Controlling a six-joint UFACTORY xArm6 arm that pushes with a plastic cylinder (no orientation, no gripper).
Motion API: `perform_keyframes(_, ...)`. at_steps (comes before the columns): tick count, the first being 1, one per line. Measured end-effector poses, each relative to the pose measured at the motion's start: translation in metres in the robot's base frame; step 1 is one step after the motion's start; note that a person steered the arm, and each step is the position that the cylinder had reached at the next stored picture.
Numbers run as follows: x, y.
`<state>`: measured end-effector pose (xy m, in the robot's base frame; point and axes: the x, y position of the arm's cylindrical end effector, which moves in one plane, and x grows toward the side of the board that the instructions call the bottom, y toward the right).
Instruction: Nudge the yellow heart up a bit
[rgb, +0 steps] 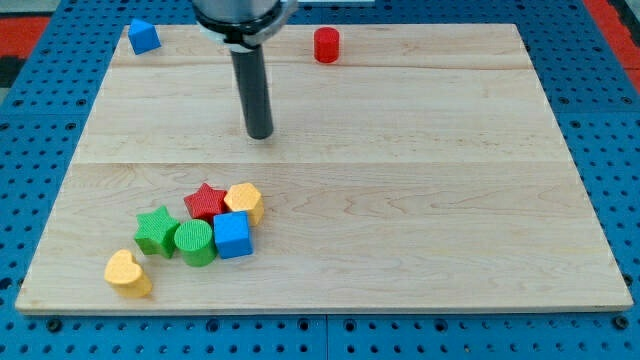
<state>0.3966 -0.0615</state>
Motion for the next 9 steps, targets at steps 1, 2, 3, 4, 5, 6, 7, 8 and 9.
perform_keyframes(1, 0.000, 0.076)
perform_keyframes(2, 0.058, 0.121)
perform_keyframes(3, 0.130, 0.161)
perform_keyframes(4, 0.211, 0.154)
perform_keyframes(5, 0.222, 0.145)
perform_keyframes(6, 0.222, 0.145)
perform_keyframes(7, 0.222, 0.143)
perform_keyframes(8, 0.222, 0.118)
perform_keyframes(9, 0.222, 0.111)
